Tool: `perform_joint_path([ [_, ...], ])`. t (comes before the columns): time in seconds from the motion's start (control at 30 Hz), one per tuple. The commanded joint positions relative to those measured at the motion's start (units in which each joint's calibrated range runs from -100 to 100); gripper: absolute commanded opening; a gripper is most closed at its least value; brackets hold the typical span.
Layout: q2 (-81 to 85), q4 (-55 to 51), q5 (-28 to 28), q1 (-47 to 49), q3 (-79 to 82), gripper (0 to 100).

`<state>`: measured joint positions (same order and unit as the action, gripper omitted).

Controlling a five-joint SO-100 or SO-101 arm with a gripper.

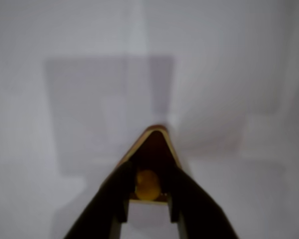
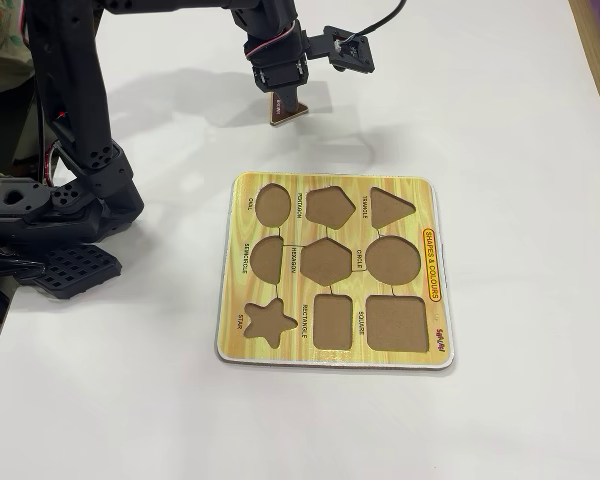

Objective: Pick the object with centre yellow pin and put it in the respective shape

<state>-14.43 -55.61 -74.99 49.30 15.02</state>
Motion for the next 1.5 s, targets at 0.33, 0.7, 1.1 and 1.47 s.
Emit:
perform_joint_path([
  [0.33,1.46,-0.05,-0.17,-0.08,1.53,7],
  [0.7,1.38,-0.05,0.04,-0.08,3.15,7],
  [1.1,0.71,0.12,0.25,-0.08,4.23,7],
  [1.47,0.71,-0.05,0.30,-0.08,4.86,7],
])
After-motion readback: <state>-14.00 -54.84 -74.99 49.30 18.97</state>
